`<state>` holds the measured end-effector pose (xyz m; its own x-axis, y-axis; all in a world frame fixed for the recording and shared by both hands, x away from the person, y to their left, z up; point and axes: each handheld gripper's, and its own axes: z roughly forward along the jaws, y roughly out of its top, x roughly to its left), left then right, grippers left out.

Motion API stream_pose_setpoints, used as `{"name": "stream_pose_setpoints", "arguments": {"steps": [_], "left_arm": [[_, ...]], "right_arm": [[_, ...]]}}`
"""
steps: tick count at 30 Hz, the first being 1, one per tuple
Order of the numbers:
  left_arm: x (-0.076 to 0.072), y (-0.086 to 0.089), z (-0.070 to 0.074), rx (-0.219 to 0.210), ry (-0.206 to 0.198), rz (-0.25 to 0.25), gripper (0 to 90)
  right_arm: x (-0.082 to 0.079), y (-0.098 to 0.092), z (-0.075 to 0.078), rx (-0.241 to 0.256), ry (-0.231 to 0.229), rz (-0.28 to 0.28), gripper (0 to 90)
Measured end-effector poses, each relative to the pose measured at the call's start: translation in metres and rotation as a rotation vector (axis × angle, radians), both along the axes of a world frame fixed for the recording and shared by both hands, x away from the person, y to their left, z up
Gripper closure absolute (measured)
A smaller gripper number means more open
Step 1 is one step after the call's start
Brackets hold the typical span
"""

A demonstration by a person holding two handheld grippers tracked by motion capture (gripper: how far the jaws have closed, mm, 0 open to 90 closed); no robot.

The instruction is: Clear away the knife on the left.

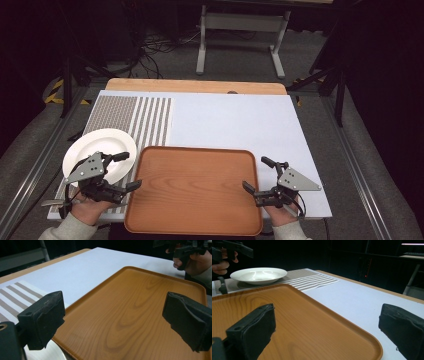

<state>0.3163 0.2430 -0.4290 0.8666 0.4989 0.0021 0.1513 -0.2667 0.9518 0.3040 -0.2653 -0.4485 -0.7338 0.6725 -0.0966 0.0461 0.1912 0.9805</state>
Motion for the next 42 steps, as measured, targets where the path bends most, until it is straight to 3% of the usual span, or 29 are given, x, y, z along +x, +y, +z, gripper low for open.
{"name": "stream_pose_setpoints", "arguments": {"steps": [7, 10, 12, 15, 17, 20, 21, 29, 36, 42], "left_arm": [[-0.002, 0.004, 0.016, 0.060, -0.025, -0.030, 7.0], [-0.004, 0.004, 0.020, 0.078, -0.018, -0.054, 7.6], [-0.004, 0.003, 0.025, 0.115, -0.014, -0.081, 8.1], [-0.004, 0.003, 0.027, 0.125, 0.003, -0.101, 8.9], [-0.004, 0.004, 0.030, 0.167, 0.023, -0.118, 9.3], [-0.004, 0.005, 0.031, 0.193, 0.045, -0.135, 9.5], [-0.004, 0.006, 0.032, 0.224, 0.051, -0.146, 9.5], [-0.004, 0.012, 0.035, 0.310, 0.066, -0.163, 10.0], [-0.009, 0.018, 0.040, 0.422, 0.081, -0.196, 11.4], [-0.009, 0.024, 0.041, 0.492, 0.090, -0.207, 13.3]], "right_arm": [[0.000, 0.000, 0.000, -0.004, 0.006, 0.001, 1.4], [0.000, 0.001, 0.000, -0.010, 0.004, 0.002, 1.5], [0.000, 0.000, 0.000, -0.006, 0.004, 0.004, 1.5], [0.000, 0.000, 0.000, -0.006, 0.004, 0.005, 1.5], [0.000, 0.000, 0.000, -0.006, 0.006, 0.007, 1.5], [0.000, 0.000, 0.000, -0.007, 0.007, 0.008, 1.5], [0.000, 0.000, 0.000, -0.005, 0.009, 0.010, 1.5], [0.000, 0.001, 0.000, -0.007, 0.008, 0.015, 1.6], [0.000, 0.001, 0.000, -0.008, 0.007, 0.017, 1.6], [0.000, 0.001, 0.000, -0.008, 0.008, 0.021, 1.6]]}}
